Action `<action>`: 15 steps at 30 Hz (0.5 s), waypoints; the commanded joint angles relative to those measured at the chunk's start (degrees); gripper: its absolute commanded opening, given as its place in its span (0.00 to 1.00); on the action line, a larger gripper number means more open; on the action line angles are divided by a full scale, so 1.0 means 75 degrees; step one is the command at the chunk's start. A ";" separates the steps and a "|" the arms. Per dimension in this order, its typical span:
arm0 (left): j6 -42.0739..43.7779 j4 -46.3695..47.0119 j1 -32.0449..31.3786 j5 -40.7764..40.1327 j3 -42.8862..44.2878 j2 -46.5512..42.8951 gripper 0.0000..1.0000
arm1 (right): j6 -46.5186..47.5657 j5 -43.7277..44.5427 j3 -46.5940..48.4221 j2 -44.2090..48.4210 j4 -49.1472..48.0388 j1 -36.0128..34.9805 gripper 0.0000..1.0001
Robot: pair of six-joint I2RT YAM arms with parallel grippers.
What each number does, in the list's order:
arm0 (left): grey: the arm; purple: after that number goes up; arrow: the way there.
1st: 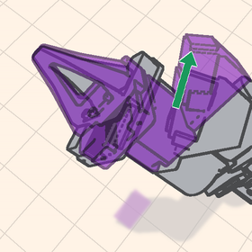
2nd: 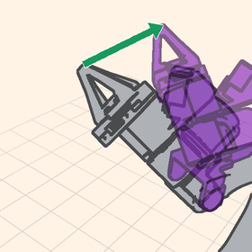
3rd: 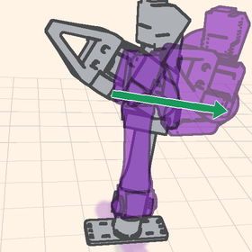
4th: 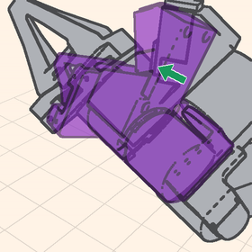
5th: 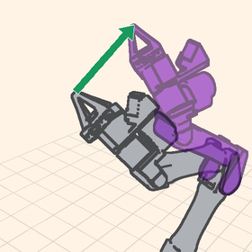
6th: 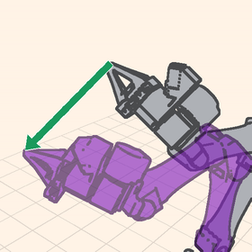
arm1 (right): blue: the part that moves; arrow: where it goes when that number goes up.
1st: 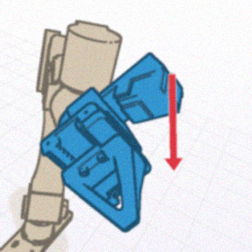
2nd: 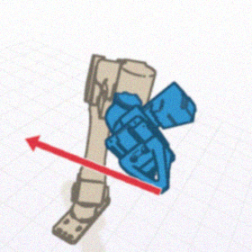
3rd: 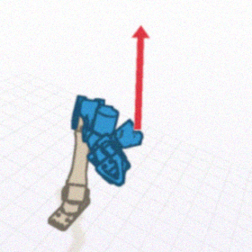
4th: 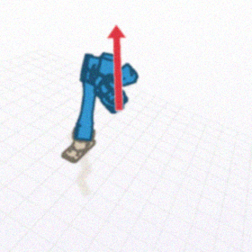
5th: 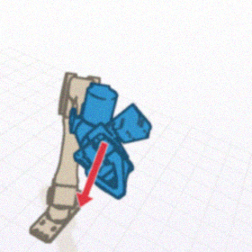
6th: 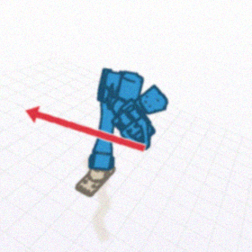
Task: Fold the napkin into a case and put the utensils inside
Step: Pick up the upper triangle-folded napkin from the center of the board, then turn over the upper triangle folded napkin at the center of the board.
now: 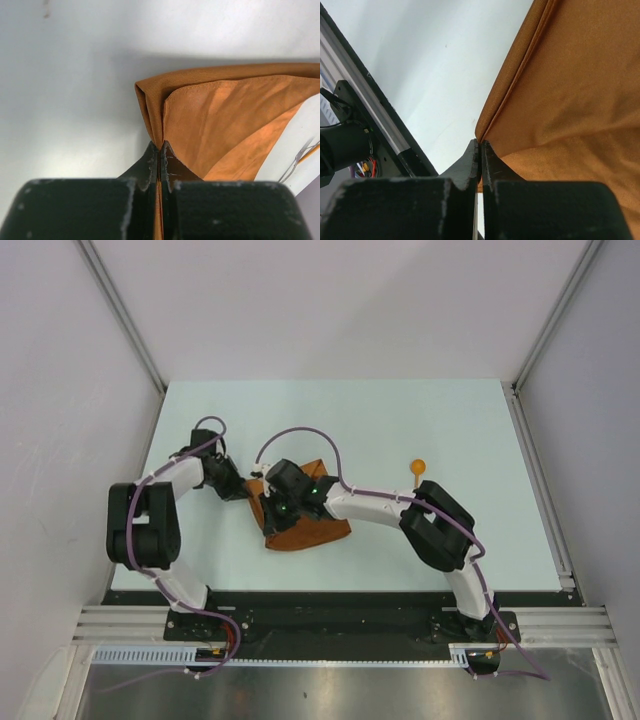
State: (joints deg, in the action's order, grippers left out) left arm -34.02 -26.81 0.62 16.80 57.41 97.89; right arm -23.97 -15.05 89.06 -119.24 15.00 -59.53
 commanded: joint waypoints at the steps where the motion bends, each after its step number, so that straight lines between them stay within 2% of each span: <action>1: 0.0176 -0.0093 0.0443 -0.0165 -0.0049 -0.0968 0.00 | 0.0043 -0.0267 0.0744 -0.0062 0.0330 -0.0371 0.00; 5: 0.0317 -0.0468 0.1158 -0.0236 -0.0049 -0.2068 0.00 | -0.0062 -0.0501 0.1939 -0.0483 0.0589 -0.0746 0.00; 9: 0.0586 -0.1158 0.2117 -0.0387 0.0581 -0.3101 0.00 | -0.0423 -0.0980 0.3579 -0.1092 0.0625 -0.1261 0.00; 12: 0.0657 -0.1732 0.2599 -0.0667 0.1215 -0.3886 0.00 | -0.0939 -0.1671 0.4379 -0.1444 -0.0041 -0.1566 0.00; 15: 0.0611 -0.1840 0.2647 -0.1020 0.1708 -0.4449 0.00 | -0.1701 -0.2444 0.4159 -0.1294 -0.1340 -0.1754 0.00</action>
State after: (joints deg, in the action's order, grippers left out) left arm -30.39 -44.07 19.38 13.80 63.20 69.82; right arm -28.49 -18.90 119.02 -129.95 12.91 -68.69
